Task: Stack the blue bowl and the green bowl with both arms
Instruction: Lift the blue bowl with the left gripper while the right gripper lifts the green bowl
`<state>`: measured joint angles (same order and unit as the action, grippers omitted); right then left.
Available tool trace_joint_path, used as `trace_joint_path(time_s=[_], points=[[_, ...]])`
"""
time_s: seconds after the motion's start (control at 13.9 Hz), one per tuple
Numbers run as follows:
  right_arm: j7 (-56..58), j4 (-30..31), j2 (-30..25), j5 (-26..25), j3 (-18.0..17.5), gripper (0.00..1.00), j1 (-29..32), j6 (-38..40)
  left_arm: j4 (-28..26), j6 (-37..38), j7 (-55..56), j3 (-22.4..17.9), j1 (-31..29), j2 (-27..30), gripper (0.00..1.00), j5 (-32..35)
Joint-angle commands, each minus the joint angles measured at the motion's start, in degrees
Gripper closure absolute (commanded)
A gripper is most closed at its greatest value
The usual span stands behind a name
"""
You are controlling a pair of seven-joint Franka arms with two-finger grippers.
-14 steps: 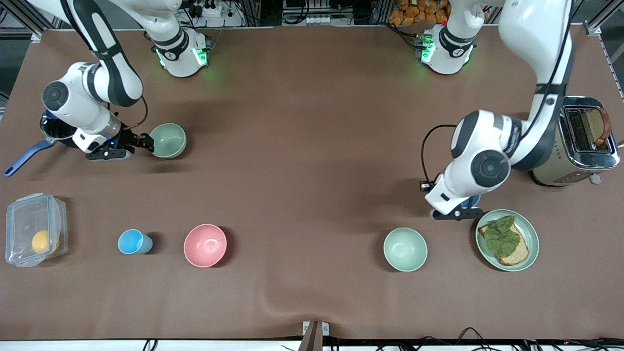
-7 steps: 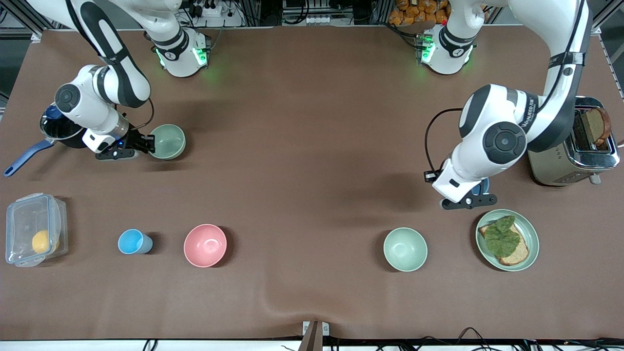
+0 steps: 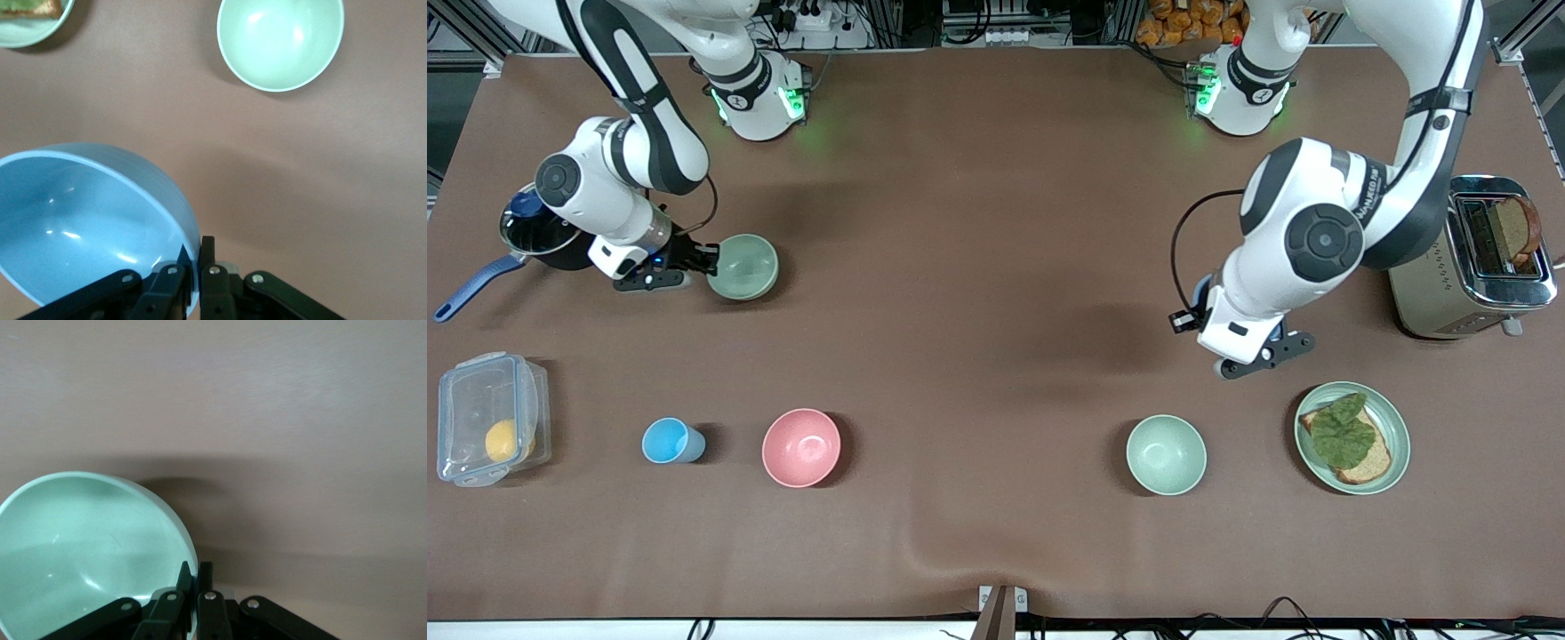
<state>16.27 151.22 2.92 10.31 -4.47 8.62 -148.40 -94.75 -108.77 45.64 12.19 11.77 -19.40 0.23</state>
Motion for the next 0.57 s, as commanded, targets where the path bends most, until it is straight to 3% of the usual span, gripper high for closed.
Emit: trace_joint_path(time_s=[0.0, 0.29, 0.5], points=[[-1.7, -0.5, -4.0, 7.0, -0.2, 1.0, -4.9, 4.3, 3.2, 0.8, 7.4, 0.2, 2.2, -0.9, 1.0, -1.9], [-15.3, -1.6, -4.8, 7.4, -0.2, 1.0, -13.9, 4.2, 5.1, 0.8, 19.1, 0.1, 4.7, -1.6, 1.0, -3.0], [-31.3, -4.4, -4.3, 7.4, -0.1, 1.0, -24.7, 3.5, 6.7, 0.7, 27.5, 0.1, 6.3, -3.2, 1.0, -4.8]])
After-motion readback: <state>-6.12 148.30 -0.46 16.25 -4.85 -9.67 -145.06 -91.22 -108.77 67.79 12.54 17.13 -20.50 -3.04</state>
